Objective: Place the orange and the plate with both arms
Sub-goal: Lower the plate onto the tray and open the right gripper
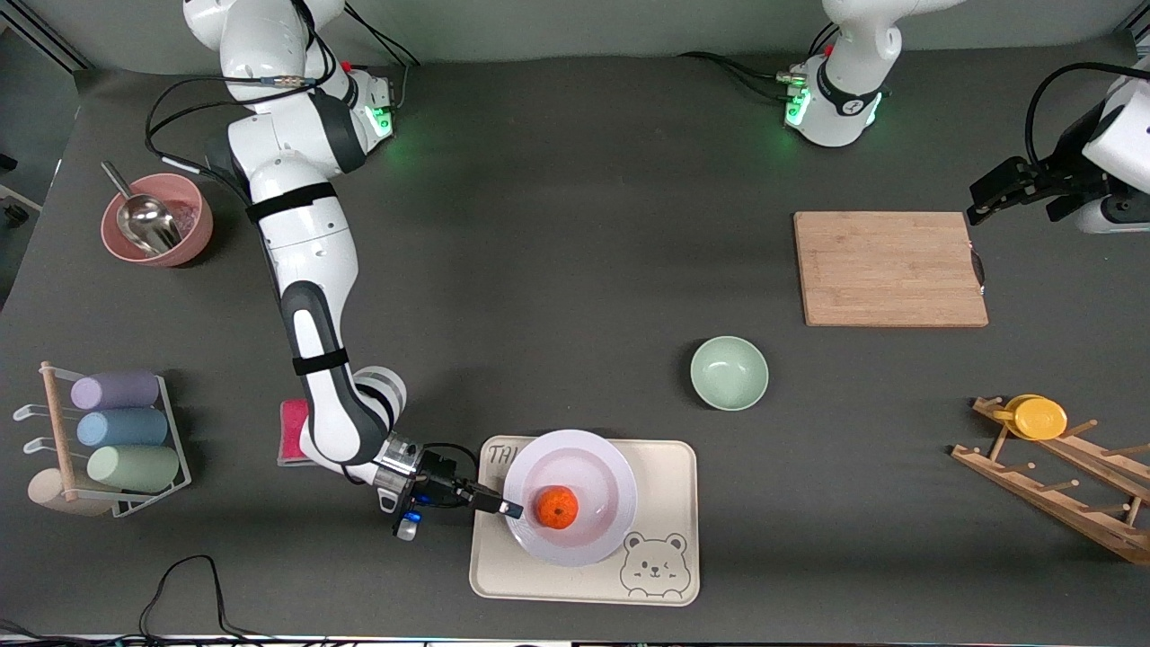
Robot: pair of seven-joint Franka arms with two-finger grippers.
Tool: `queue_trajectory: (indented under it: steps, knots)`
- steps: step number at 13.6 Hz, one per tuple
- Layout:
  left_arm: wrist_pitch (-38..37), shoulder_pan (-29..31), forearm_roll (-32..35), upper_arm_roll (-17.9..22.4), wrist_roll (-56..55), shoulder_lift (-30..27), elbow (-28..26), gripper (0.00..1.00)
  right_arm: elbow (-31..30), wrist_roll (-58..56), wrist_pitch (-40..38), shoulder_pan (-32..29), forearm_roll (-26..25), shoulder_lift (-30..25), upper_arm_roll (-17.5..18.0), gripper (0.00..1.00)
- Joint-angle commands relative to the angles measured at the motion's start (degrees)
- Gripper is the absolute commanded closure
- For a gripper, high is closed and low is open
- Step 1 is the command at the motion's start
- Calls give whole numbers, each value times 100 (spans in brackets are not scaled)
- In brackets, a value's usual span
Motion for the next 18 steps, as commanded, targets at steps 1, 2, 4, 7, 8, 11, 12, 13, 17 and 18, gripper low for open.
queue_trajectory:
  steps: [1,2,4,7,8,11,12,13,17,18]
  knots:
    - [82,-12,-78,34,64,-23,-56,0,286,-323,31,-79,-67,146,60,19]
    - [82,-12,-78,34,64,-15,-56,0,286,-429,49,-79,-67,146,69,0]
    - [143,-12,-78,34,64,-23,-56,0,286,-430,40,-97,-76,111,60,0]
    - [153,-12,-78,43,64,-15,-65,0,286,-413,5,-176,-111,67,34,0]
    - [153,-12,-78,34,64,-15,-65,0,277,-404,13,-193,-129,58,7,0]
    - [170,-12,-78,43,64,-15,-74,0,251,-395,14,-202,-593,-117,-291,0]
    - [170,-12,-78,43,64,-15,-74,0,225,-360,14,-202,-812,-213,-379,0]
    - [170,-12,-78,43,64,-15,-74,0,172,-334,14,-202,-1058,-362,-440,0]
    - [170,-12,-69,61,64,-15,-82,0,-827,-290,14,-158,-2287,-1249,-573,0]
    - [179,-12,-69,61,64,-15,-82,0,-1204,-290,22,-141,-2613,-1556,-582,0]
